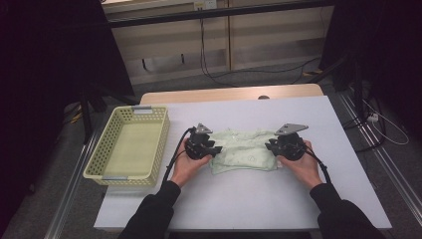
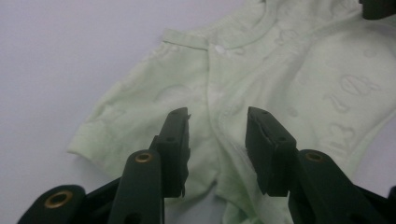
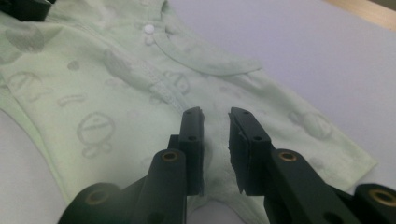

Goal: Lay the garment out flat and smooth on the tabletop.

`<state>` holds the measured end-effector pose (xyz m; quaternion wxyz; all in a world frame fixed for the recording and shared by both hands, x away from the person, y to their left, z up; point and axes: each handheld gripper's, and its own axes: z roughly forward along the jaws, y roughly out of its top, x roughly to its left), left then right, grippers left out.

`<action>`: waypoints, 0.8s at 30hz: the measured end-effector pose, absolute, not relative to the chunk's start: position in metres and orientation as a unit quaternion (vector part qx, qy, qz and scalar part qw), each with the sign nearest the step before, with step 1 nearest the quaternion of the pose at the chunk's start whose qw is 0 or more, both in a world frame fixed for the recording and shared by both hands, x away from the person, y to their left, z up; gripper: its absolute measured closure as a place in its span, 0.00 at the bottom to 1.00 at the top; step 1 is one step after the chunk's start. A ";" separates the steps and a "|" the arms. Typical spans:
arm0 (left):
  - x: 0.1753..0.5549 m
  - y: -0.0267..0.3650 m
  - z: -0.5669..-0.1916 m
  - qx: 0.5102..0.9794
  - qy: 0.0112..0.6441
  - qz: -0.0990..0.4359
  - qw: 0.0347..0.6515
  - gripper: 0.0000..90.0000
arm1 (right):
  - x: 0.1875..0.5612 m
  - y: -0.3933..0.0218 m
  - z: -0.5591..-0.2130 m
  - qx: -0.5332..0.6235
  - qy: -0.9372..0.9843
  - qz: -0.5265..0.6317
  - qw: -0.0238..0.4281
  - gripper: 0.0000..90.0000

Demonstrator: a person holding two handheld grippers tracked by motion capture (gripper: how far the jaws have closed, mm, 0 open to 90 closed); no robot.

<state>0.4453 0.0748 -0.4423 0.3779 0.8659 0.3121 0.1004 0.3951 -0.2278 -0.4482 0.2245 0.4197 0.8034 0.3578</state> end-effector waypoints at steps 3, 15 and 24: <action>0.441 0.072 -0.443 0.871 0.304 0.097 0.372 0.66 | 0.396 -0.228 -0.452 0.421 0.807 0.353 0.218 0.83; 0.441 0.072 -0.447 0.874 0.299 0.091 0.373 0.67 | 0.396 -0.225 -0.459 0.420 0.812 0.346 0.210 0.83; 0.455 0.069 -0.452 0.859 0.319 0.074 0.394 0.80 | 0.398 -0.225 -0.460 0.419 0.814 0.344 0.210 0.87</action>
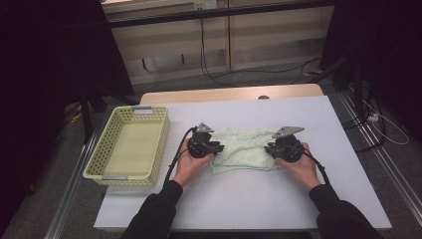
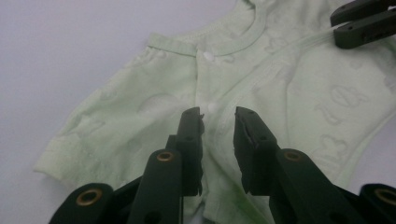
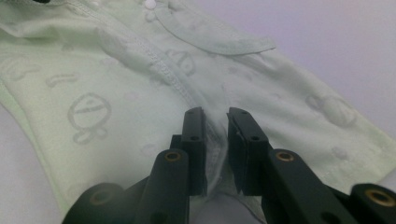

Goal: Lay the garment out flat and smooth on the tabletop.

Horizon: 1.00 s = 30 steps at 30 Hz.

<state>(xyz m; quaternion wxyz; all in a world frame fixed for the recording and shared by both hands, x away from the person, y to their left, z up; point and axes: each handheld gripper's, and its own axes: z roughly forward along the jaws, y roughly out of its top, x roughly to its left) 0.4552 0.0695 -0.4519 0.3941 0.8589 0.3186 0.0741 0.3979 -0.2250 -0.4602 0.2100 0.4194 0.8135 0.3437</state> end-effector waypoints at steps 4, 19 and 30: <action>0.454 0.066 -0.456 0.864 0.315 0.078 0.384 0.79 | 0.398 -0.225 -0.461 0.419 0.815 0.342 0.209 0.88; 0.450 0.072 -0.444 0.863 0.293 0.077 0.404 0.95 | 0.397 -0.226 -0.458 0.419 0.811 0.353 0.205 0.98; 0.450 0.072 -0.446 0.867 0.293 0.072 0.398 0.86 | 0.394 -0.227 -0.455 0.418 0.809 0.359 0.207 0.98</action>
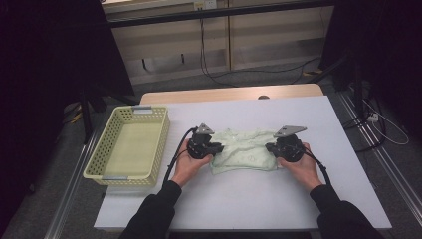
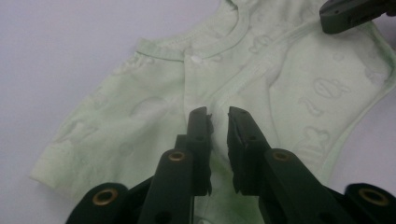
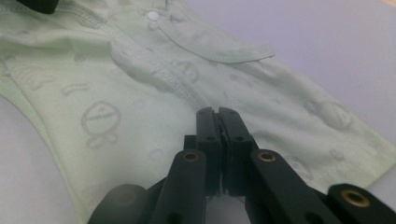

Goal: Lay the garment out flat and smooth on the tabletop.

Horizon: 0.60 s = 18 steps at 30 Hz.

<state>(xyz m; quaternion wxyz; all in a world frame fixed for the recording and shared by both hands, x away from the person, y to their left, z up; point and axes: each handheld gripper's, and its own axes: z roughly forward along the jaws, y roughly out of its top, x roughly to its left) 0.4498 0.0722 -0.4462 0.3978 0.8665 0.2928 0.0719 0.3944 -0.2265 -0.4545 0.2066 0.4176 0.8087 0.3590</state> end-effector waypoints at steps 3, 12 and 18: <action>0.451 0.070 -0.449 0.866 0.295 0.072 0.396 0.85 | 0.391 -0.227 -0.451 0.414 0.809 0.363 0.206 0.99; 0.448 0.066 -0.450 0.874 0.281 0.072 0.390 0.99 | 0.384 -0.229 -0.446 0.411 0.805 0.374 0.207 0.99; 0.445 0.074 -0.440 0.864 0.283 0.069 0.410 0.99 | 0.382 -0.231 -0.443 0.410 0.803 0.384 0.201 0.99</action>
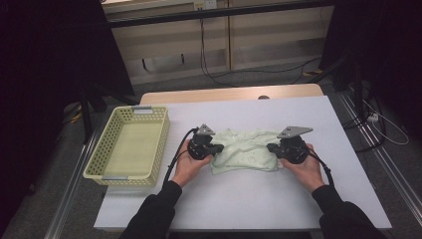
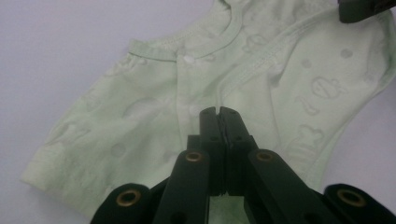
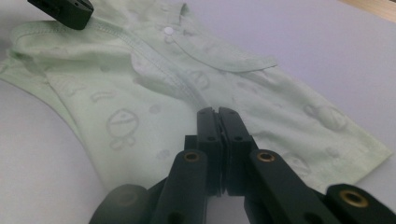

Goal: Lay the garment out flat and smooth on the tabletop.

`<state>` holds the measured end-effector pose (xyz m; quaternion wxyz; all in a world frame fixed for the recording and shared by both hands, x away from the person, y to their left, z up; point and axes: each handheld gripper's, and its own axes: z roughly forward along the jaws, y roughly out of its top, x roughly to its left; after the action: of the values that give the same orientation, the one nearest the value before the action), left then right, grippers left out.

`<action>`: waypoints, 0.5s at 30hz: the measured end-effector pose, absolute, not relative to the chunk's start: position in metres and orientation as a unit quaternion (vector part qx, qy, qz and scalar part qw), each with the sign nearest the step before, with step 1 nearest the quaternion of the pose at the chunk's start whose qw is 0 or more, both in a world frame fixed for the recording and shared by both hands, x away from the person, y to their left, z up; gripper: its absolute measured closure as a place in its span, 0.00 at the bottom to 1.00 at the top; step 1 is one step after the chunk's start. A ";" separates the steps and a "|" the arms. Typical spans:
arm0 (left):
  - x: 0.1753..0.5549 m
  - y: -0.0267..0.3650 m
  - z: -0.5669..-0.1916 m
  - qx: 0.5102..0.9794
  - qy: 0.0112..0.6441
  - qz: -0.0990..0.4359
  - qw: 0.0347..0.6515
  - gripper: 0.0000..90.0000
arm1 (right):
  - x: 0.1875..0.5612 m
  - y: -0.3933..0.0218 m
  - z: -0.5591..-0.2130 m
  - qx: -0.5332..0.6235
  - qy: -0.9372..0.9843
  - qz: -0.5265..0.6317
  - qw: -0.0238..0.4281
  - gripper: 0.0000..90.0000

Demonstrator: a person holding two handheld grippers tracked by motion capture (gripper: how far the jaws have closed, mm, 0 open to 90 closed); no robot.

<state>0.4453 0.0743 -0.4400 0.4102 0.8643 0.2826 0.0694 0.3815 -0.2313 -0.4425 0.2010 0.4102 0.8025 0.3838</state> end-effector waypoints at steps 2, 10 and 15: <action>0.442 0.077 -0.435 0.863 0.278 0.070 0.415 0.99 | 0.379 -0.233 -0.441 0.410 0.801 0.389 0.199 0.99; 0.426 0.086 -0.423 0.863 0.258 0.078 0.427 0.99 | 0.367 -0.238 -0.434 0.406 0.793 0.412 0.189 0.99; 0.413 0.094 -0.418 0.862 0.249 0.068 0.436 0.99 | 0.359 -0.235 -0.430 0.396 0.796 0.421 0.181 0.99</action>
<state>0.4126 0.0937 -0.4183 0.4365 0.8618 0.2493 0.0683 0.3590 -0.2354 -0.4301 0.1808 0.3957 0.7960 0.4209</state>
